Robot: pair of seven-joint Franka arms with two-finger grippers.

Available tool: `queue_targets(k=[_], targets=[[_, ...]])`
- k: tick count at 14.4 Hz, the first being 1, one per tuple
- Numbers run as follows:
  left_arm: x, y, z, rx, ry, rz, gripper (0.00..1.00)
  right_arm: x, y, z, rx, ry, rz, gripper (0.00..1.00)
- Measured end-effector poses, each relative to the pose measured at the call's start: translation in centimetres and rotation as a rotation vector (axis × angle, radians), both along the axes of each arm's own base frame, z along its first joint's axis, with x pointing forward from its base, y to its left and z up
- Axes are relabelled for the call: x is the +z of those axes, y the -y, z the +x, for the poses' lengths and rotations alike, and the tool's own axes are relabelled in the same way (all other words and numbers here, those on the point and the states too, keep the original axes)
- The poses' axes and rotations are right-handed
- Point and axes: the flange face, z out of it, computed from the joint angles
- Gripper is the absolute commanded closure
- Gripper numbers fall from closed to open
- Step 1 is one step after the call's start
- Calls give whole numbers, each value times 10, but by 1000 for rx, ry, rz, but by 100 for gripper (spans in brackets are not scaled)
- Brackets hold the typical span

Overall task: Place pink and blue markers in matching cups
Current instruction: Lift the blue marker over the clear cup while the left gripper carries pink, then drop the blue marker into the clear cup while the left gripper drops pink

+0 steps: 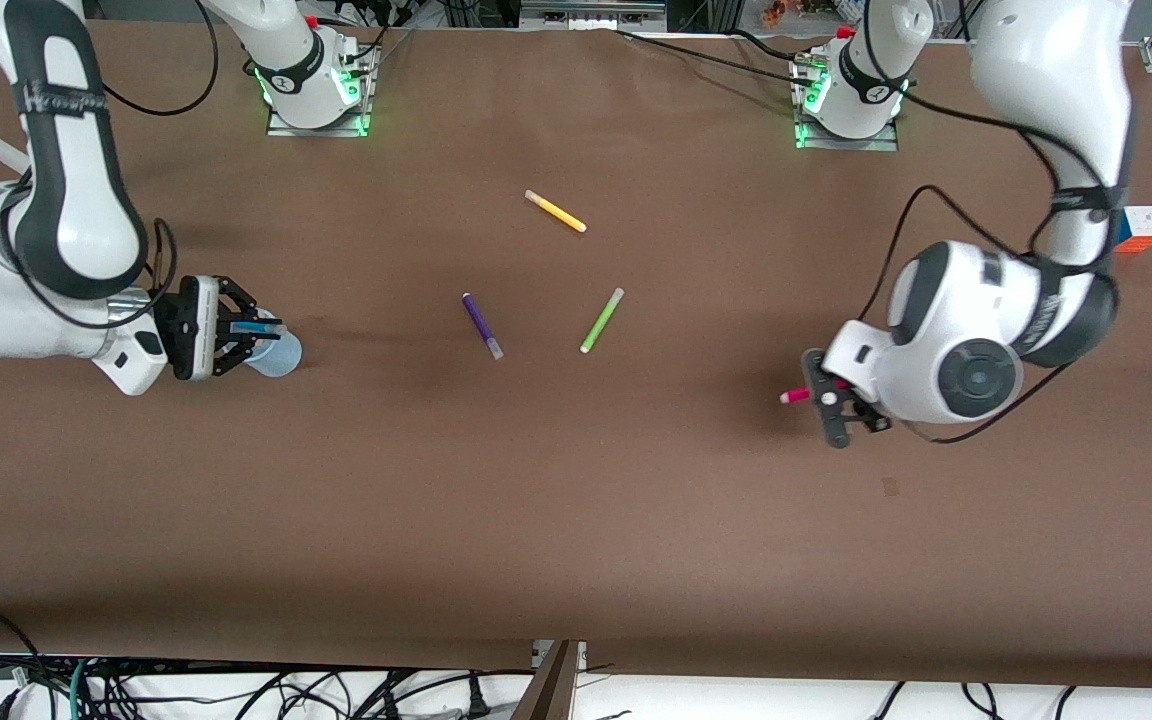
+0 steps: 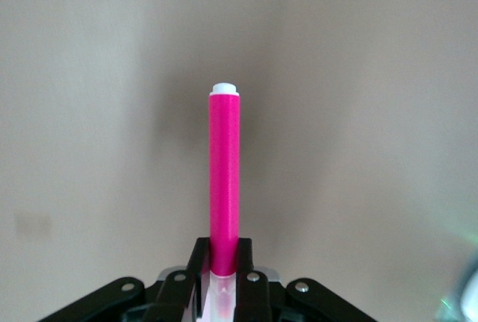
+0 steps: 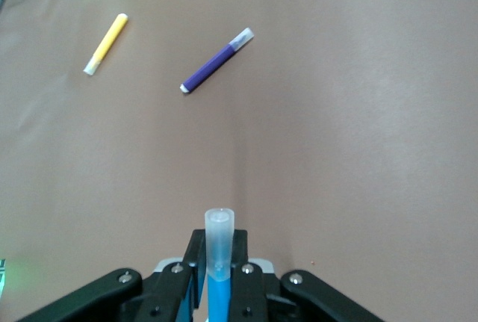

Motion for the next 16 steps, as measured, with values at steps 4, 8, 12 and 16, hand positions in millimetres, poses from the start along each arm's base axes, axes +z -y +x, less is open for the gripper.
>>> queue_targets(k=[4, 8, 12, 16], targets=[[44, -57, -20, -10, -89, 260, 100, -20, 20, -5, 36, -6, 69, 100], [25, -90, -28, -3, -142, 560, 100, -37, 27, -5, 46, 19, 150, 100], [-42, -109, -39, 64, -205, 718, 100, -41, 33, -5, 47, 30, 177, 0], [-71, -116, -44, 47, -207, 783, 91, -19, 42, 5, -70, -28, 147, 0]])
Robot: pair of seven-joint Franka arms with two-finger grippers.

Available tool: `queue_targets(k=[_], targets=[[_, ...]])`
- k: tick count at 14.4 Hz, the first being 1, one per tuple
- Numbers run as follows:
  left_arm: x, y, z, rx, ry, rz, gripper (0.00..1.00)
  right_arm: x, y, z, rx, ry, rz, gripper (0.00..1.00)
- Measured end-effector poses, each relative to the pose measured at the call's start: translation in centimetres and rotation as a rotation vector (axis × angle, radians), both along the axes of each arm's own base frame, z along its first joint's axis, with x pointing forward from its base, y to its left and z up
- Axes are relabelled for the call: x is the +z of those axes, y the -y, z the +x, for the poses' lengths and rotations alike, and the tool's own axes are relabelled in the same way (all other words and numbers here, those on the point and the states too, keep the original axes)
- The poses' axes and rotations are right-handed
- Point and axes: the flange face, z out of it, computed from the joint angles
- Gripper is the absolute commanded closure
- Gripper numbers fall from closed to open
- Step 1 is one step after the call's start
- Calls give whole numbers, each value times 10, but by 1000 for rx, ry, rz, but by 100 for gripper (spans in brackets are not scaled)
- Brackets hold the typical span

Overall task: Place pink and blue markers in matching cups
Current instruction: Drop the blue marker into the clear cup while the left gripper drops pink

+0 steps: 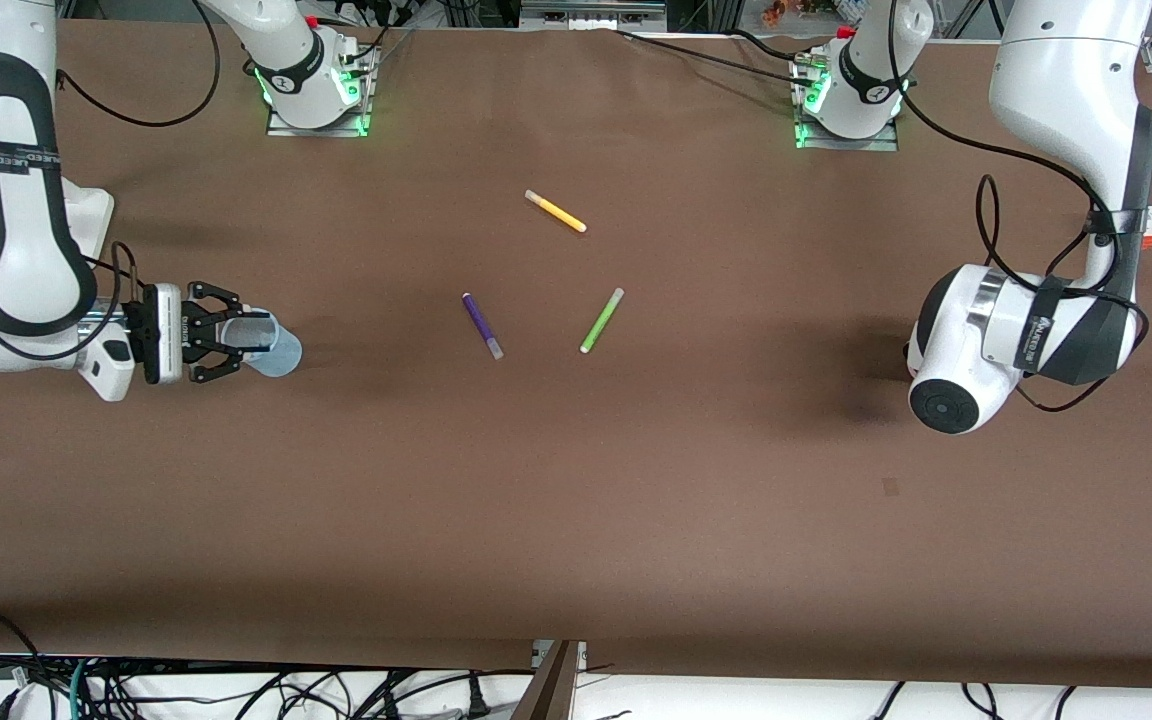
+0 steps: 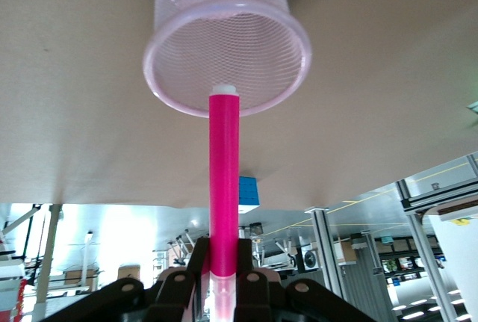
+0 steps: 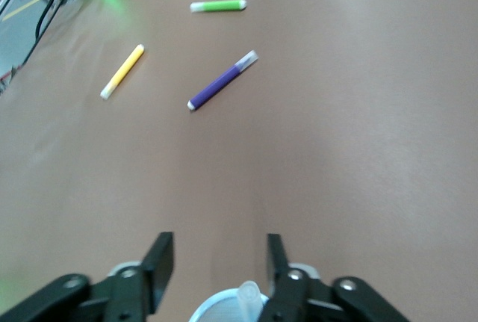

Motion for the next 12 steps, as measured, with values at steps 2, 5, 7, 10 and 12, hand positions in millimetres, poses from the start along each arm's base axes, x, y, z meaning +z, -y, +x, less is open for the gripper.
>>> queue_targets(k=[2, 5, 7, 10, 12], targets=[[-7, -1, -1, -6, -9, 7, 63, 23, 0, 10, -83, -69, -48, 0], [-13, 1, -2, -6, -6, 11, 0, 69, -9, 24, -262, -209, -245, 0], [-13, 4, -2, -11, -4, 11, 0, 110, -37, 33, -380, -288, -411, 0], [-10, 10, -1, -15, 9, 12, 0, 150, -90, 37, -622, -379, -632, 0], [7, 12, 4, -4, 49, 4, 0, 154, -126, 33, -802, -442, -770, 0]])
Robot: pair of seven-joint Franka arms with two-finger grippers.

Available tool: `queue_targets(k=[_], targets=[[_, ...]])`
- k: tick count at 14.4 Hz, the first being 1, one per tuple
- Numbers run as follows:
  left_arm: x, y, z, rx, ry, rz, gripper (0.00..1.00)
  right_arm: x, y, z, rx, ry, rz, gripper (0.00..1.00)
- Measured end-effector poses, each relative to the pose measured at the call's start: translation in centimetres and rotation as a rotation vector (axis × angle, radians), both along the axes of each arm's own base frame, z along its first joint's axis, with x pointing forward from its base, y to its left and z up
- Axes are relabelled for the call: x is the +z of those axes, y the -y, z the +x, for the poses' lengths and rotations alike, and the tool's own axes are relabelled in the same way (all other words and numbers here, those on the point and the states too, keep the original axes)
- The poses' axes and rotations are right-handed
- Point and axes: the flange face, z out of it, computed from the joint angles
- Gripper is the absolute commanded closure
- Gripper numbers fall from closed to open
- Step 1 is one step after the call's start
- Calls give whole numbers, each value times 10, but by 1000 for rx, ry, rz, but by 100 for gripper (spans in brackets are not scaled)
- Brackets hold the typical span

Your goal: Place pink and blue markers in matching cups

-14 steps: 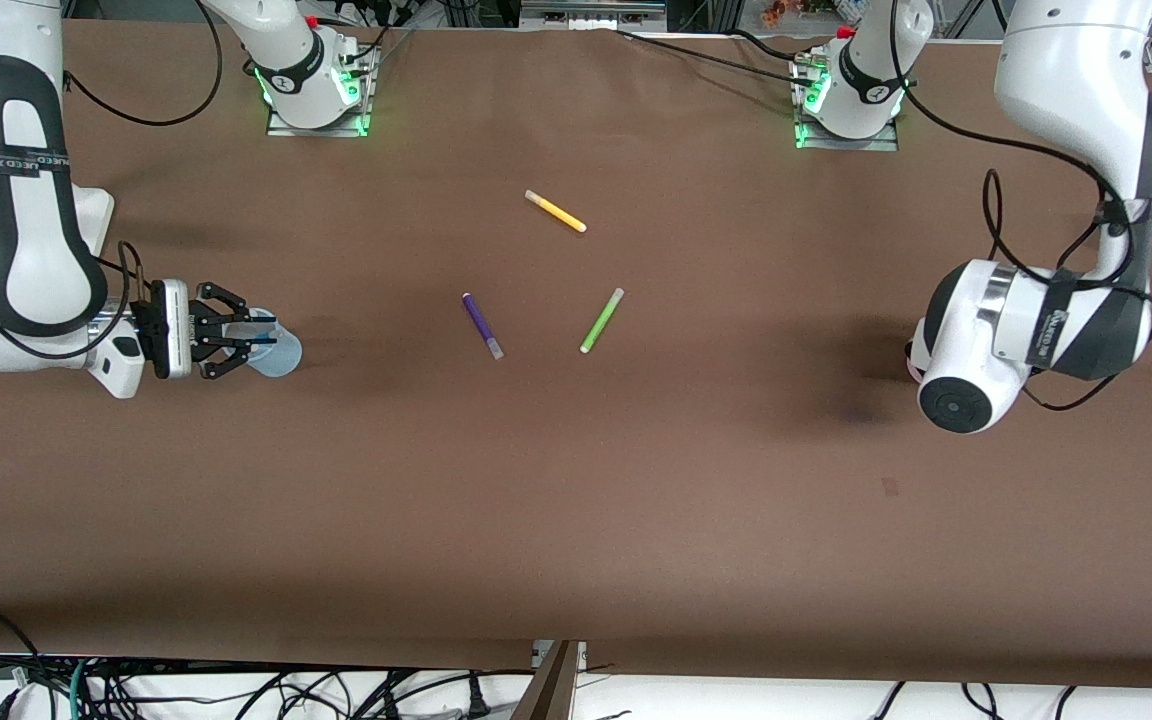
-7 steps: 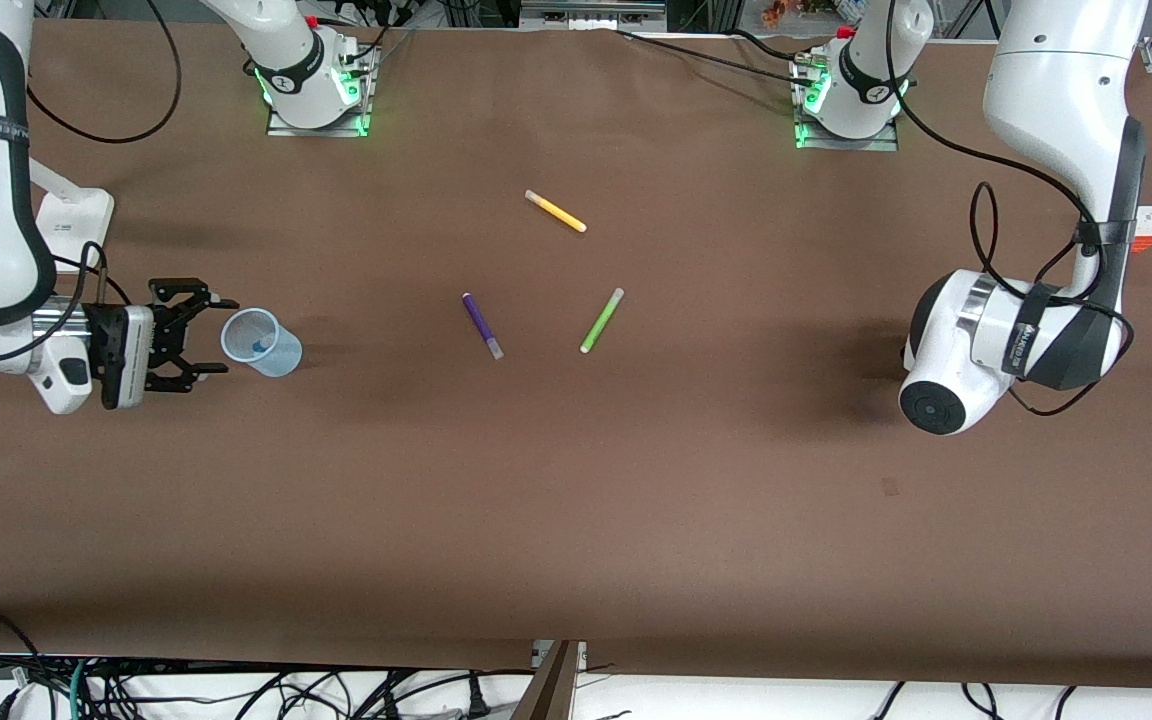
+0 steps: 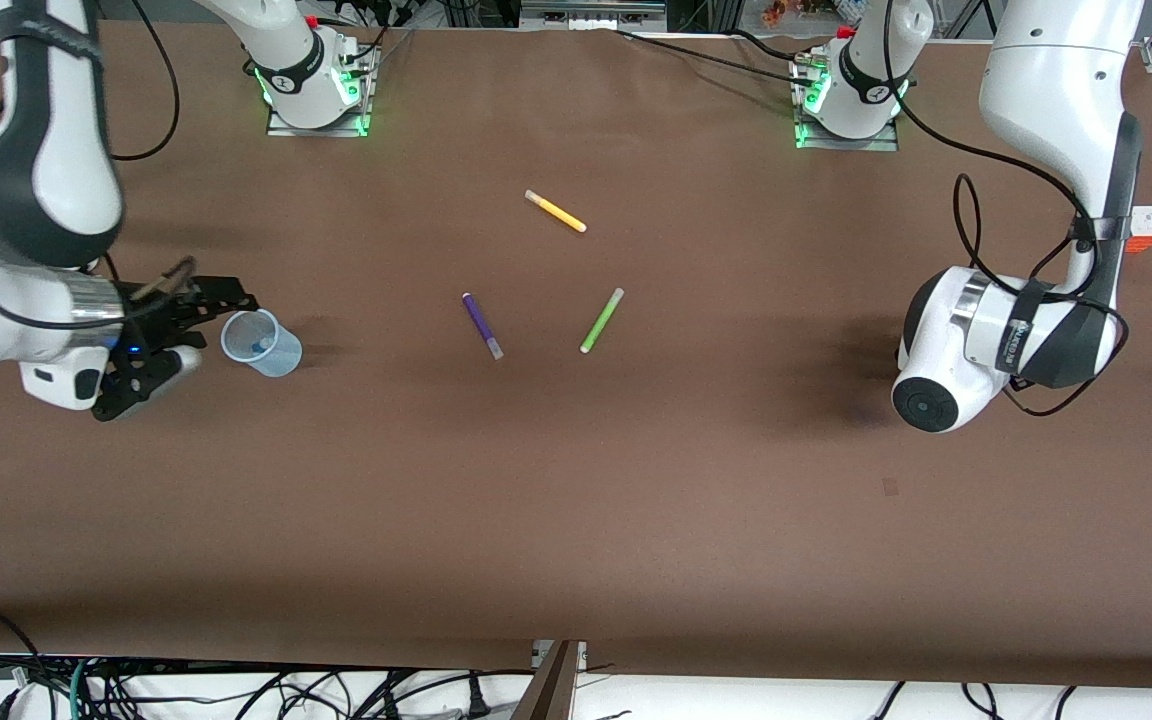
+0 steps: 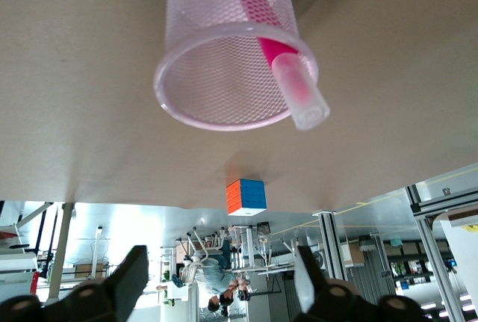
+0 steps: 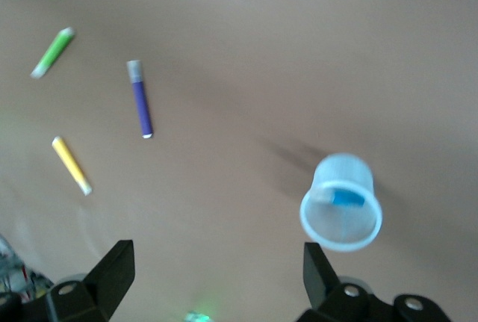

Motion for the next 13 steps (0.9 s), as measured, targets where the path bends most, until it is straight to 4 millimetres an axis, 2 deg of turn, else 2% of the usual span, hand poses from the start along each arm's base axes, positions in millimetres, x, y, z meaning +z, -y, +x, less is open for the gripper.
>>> queue_targets(k=[2, 3, 4, 5, 8, 11, 13], targets=[[34, 4, 5, 76, 83, -72, 0, 2, -42, -7, -166, -22, -164, 0], [54, 5, 8, 124, 137, -104, 0, 6, -55, -11, -213, -16, -216, 0], [75, 4, 10, 167, 196, -118, 0, 13, -59, -14, -242, -3, -247, 0], [96, 4, 13, 208, 258, -123, 0, 23, -52, -15, -261, 11, -255, 0], [151, 19, 18, 376, 432, -180, 0, 68, -2, -24, -264, 82, -269, 0], [205, 35, 27, 572, 604, -249, 0, 133, 28, -53, -274, 183, -295, 0], [250, 43, 27, 671, 698, -301, 0, 169, 43, -78, -301, 228, -285, 0]])
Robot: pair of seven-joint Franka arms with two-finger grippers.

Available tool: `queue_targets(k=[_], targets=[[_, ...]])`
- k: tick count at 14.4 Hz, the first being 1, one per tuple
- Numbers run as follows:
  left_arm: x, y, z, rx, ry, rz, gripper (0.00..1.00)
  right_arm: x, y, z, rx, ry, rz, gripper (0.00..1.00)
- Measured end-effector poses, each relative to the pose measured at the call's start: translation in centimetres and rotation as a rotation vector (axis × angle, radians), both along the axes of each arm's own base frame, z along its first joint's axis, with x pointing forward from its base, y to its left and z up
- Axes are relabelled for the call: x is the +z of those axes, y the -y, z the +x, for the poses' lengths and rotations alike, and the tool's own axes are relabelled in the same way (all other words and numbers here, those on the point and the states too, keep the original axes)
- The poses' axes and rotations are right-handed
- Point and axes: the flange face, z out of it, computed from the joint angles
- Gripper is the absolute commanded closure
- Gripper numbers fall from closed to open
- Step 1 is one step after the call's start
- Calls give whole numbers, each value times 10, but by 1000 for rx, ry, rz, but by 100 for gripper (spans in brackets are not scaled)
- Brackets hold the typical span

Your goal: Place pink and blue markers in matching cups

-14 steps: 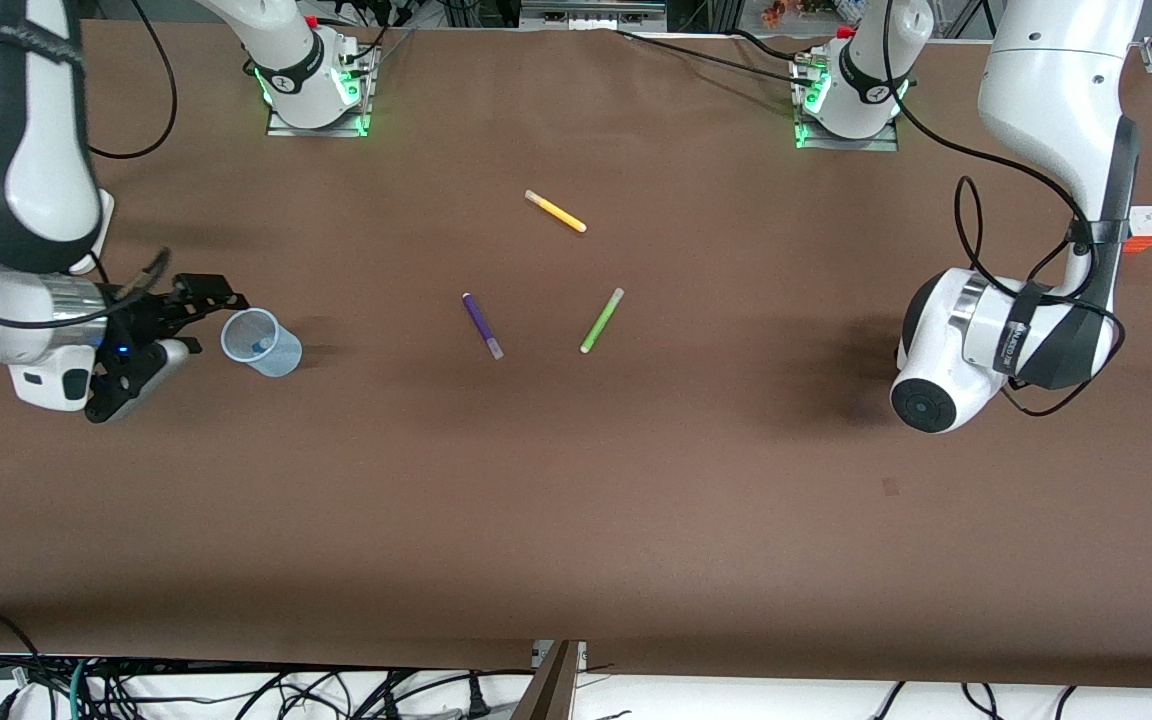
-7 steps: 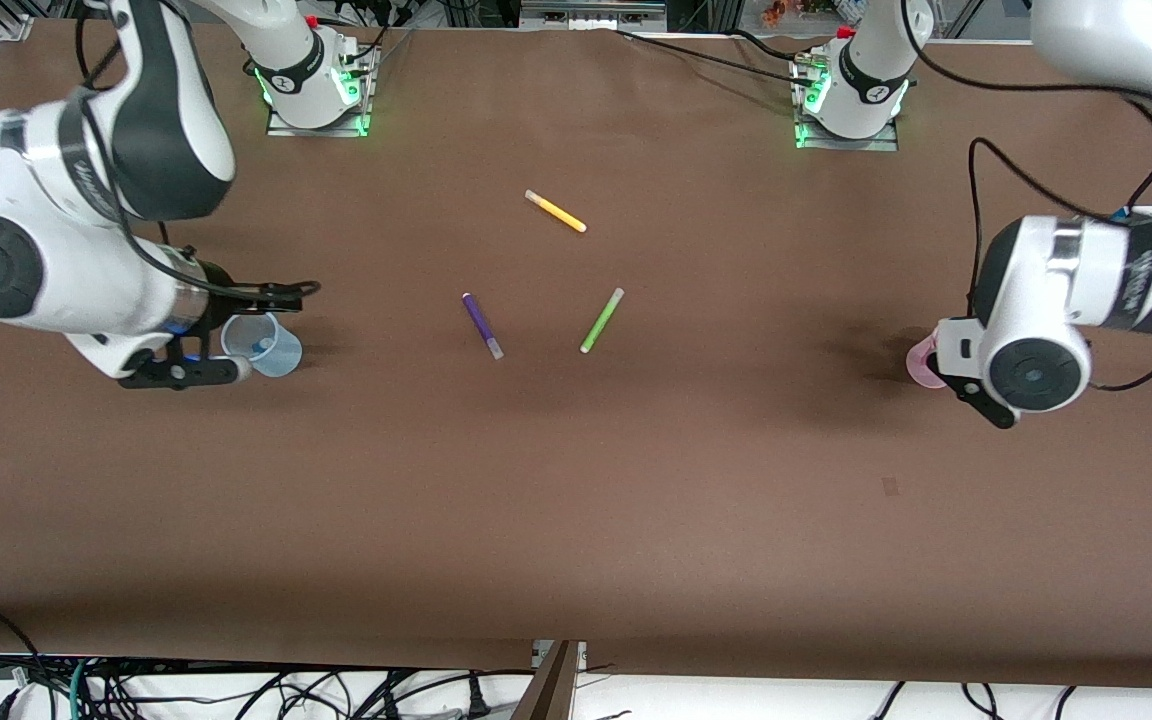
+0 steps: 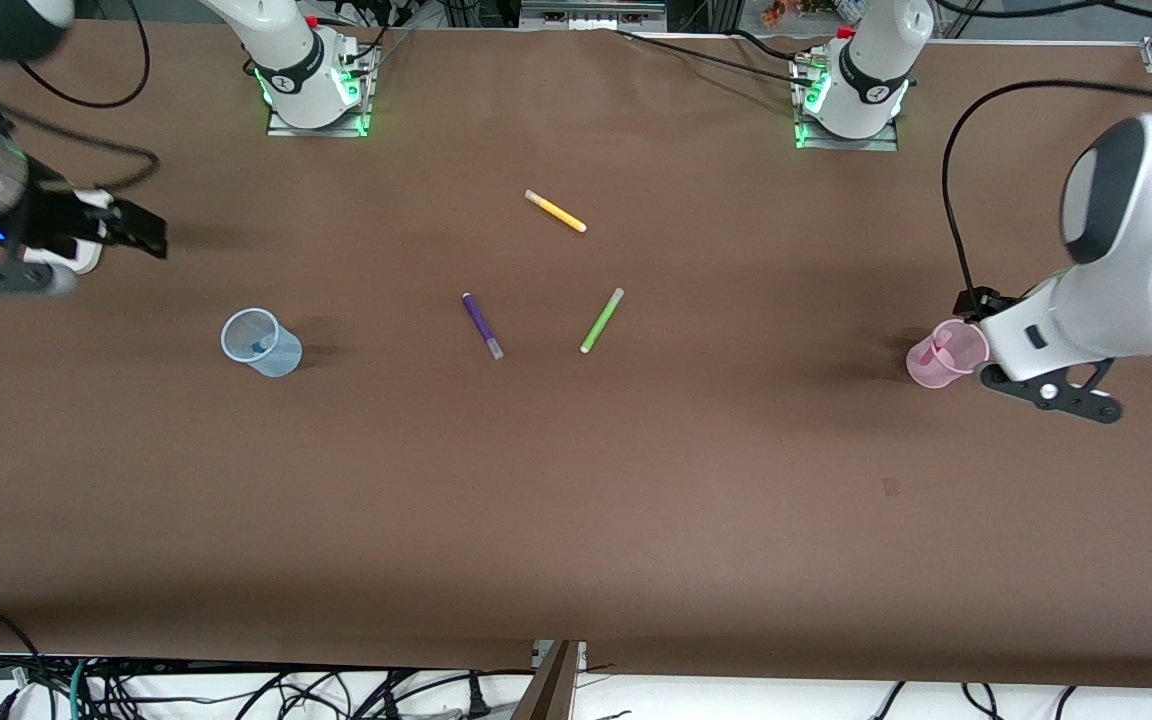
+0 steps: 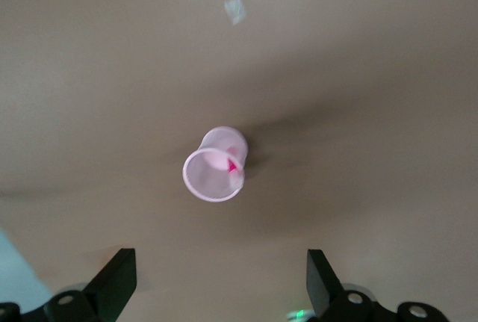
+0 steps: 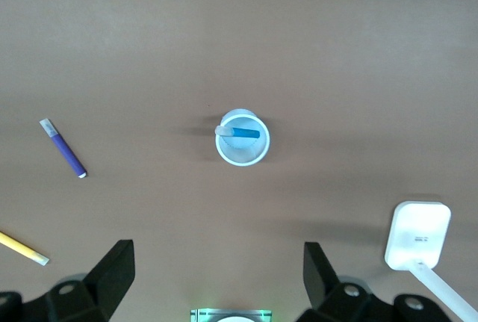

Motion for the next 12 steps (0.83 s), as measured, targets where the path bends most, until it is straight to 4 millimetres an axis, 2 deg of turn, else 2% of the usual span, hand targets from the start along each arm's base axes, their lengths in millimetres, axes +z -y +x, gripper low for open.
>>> queue_targets(k=[1, 3, 5, 6, 8, 10, 12], targets=[[24, 2, -3, 29, 42, -19, 0, 12, 10, -10, -17, 18, 2, 0], [70, 1, -15, 76, 123, -72, 0, 20, 31, -24, -52, 7, 10, 0], [107, -14, -33, 175, 188, -133, 0, 17, 43, -31, -83, -33, 48, 0], [117, -29, -45, 236, 209, -151, 0, 13, 47, -32, -92, -43, 64, 0], [116, -51, -68, 301, 239, -161, 0, 9, 48, -30, -94, -52, 73, 0], [104, -48, -87, 311, 246, -160, 0, 7, 48, -28, -93, -55, 73, 0], [99, -40, -96, 314, 245, -155, 0, 7, 48, -27, -93, -54, 73, 0]])
